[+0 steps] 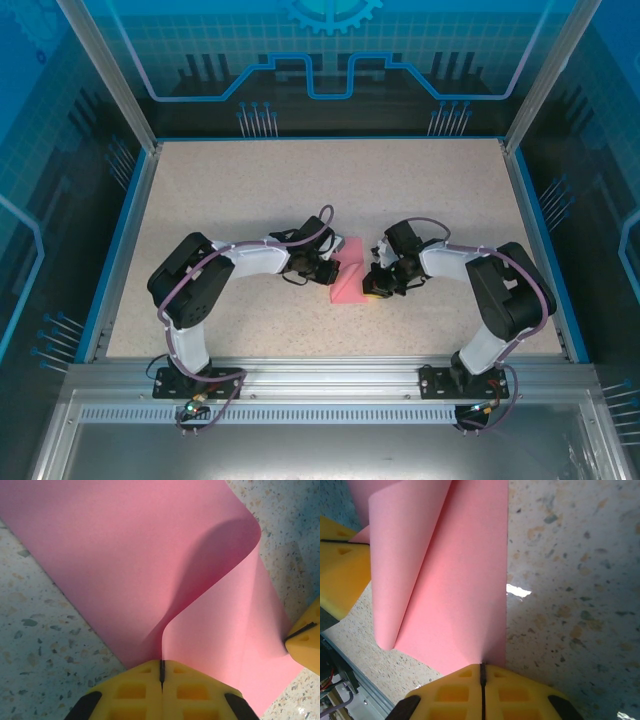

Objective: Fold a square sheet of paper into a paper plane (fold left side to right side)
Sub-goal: Fold the triangle a second time at the center of the table.

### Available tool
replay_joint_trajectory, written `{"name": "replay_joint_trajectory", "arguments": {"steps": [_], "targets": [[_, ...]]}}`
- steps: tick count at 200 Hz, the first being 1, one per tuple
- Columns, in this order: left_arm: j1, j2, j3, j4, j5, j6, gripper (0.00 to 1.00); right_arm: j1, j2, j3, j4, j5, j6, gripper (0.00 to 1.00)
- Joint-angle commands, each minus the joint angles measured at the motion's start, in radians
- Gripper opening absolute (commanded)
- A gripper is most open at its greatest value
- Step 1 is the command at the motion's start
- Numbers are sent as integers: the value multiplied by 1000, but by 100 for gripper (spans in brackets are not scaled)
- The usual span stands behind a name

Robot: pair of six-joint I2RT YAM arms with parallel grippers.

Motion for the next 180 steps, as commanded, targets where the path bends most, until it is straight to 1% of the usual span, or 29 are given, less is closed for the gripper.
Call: {"name": "replay_joint_trajectory", "arguments": {"steps": [1,25,54,96,127,145,169,180], "targets": [[8,34,13,-11,2,16,0,-1,-18,7,-6,-33,14,7],[8,36,17,-15,6,20,1,-26,-47,6,57,-77,50,7],[6,37,20,-20,5,21,1,-25,-27,11,215,-130,146,5],[7,39,22,-20,10,22,2,-12,35,71,303,-93,205,3],[6,39,25,-25,11,26,2,18,91,122,302,-98,207,3],[8,40,26,-26,10,25,2,35,121,123,298,-94,209,3],[8,39,26,-28,11,25,2,44,142,123,289,-82,206,3],[7,39,27,-29,9,26,2,48,148,154,273,-75,198,2]]}}
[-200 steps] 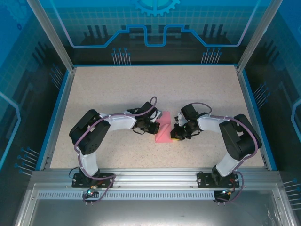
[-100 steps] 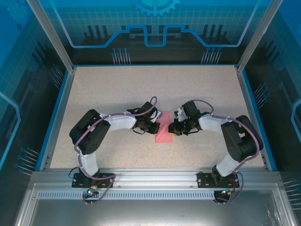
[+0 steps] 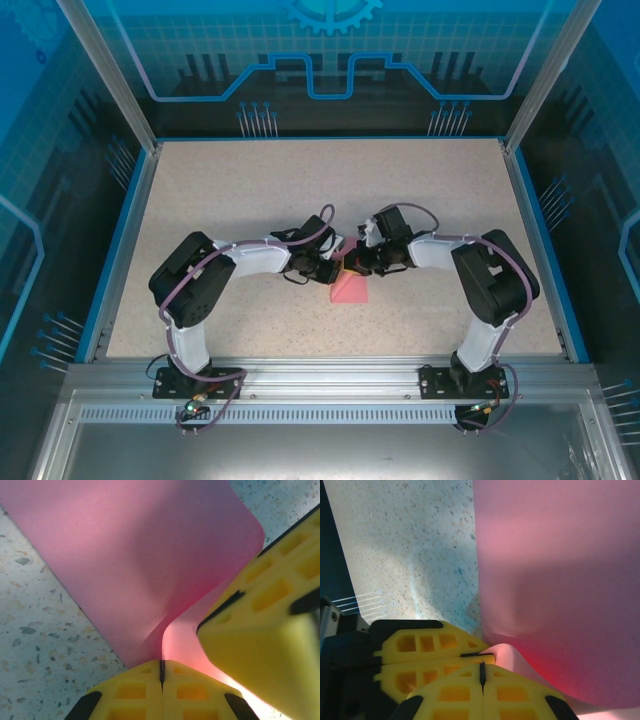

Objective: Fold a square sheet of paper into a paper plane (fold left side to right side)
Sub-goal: Fold the triangle a second time at the center of the table.

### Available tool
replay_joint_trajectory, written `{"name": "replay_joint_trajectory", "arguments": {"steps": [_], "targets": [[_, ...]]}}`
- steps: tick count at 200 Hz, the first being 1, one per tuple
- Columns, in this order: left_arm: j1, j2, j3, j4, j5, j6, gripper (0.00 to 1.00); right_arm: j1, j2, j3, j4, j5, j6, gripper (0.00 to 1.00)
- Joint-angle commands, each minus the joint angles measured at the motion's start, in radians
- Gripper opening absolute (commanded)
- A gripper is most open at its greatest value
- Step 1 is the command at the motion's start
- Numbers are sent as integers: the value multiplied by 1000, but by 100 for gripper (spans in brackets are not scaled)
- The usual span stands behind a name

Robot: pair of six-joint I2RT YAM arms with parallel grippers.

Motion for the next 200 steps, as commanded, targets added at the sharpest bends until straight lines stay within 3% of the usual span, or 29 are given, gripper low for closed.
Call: {"name": "replay_joint_trajectory", "arguments": {"steps": [1,200], "targets": [[7,28,16,-28,8,25,2,17,27,44,-19,6,-4,2],[7,36,35,-54,9,37,9,24,41,42,-184,128,-121,2]]}}
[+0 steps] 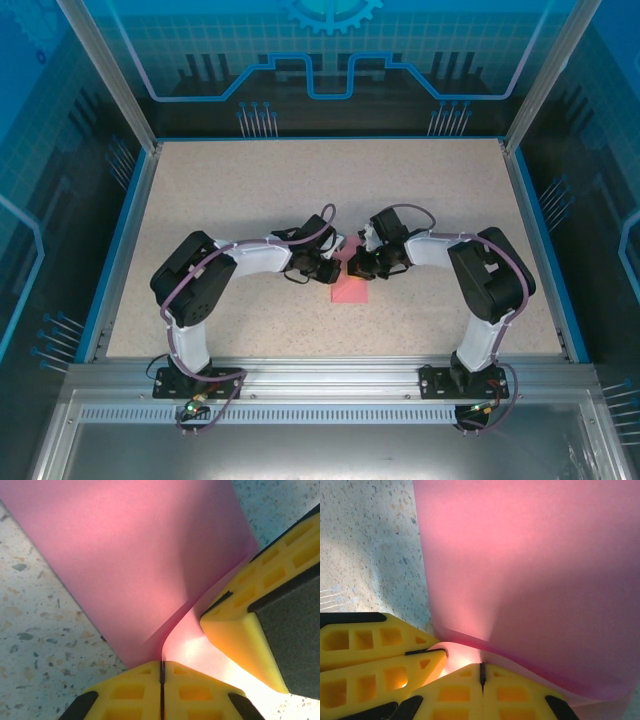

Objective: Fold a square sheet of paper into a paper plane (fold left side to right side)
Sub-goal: Fold the triangle a second time at the center of the table.

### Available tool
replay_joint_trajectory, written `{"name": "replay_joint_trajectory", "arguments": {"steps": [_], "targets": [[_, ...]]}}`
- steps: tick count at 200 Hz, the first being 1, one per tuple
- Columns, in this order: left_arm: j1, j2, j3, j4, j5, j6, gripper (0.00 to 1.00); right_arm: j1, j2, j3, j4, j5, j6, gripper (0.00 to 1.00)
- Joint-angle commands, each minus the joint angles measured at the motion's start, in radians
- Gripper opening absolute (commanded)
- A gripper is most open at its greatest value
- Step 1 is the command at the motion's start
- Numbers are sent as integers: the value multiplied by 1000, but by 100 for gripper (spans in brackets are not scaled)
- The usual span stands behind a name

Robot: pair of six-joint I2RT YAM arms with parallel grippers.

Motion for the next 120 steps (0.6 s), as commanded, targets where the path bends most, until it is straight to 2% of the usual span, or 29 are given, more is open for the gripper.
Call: {"name": "replay_joint_trajectory", "arguments": {"steps": [1,50,83,120], "targets": [[6,26,20,-46,10,29,9,14,19,12,-51,29,-22,2],[7,-14,17,-48,-6,24,14,12,33,1,-55,37,-17,2],[9,-105,-4,-61,-20,13,25,14,35,-5,-49,37,-16,2],[13,-226,-41,-87,57,-24,28,14,40,-2,-43,31,-16,2]]}}
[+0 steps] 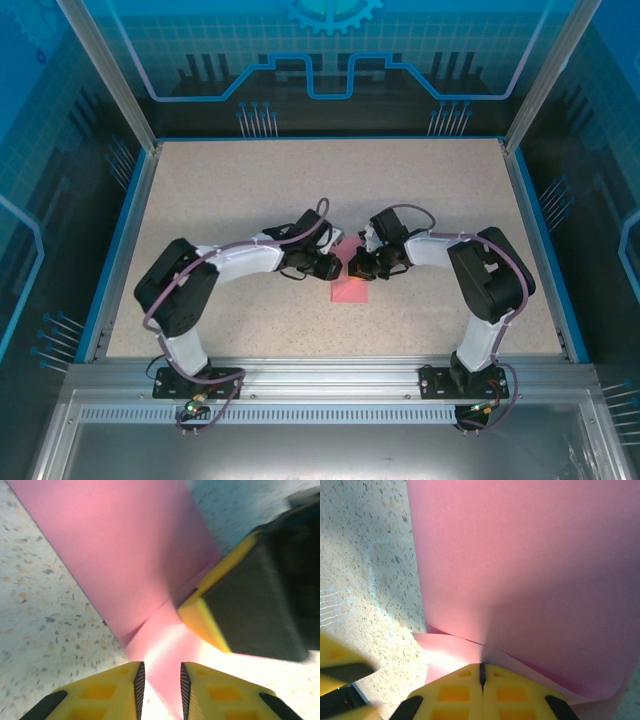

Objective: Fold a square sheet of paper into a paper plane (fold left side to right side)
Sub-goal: Fold the triangle a second time at the center of the table.

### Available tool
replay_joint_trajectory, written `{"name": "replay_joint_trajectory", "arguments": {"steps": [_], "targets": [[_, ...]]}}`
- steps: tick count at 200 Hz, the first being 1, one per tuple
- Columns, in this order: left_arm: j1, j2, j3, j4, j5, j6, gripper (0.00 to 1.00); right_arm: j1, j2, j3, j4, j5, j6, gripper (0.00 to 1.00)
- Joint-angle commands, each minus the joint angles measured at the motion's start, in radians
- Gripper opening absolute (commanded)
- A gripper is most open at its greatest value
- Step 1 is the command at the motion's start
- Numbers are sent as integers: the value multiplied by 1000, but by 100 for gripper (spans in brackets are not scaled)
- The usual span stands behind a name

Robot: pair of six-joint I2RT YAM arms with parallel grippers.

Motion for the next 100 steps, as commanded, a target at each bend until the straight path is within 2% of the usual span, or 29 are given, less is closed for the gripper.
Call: {"name": "replay_joint_trajectory", "arguments": {"steps": [1,41,100], "targets": [[10,-94,-29,-42,66,-20,28,14,36,-2,-35,18,-13,2],[8,-123,-92,34,292,-111,29,13,38,-2,-30,13,-12,2],[-8,-31,-120,177,466,-197,29,14,41,-2,-33,9,-13,2]]}}
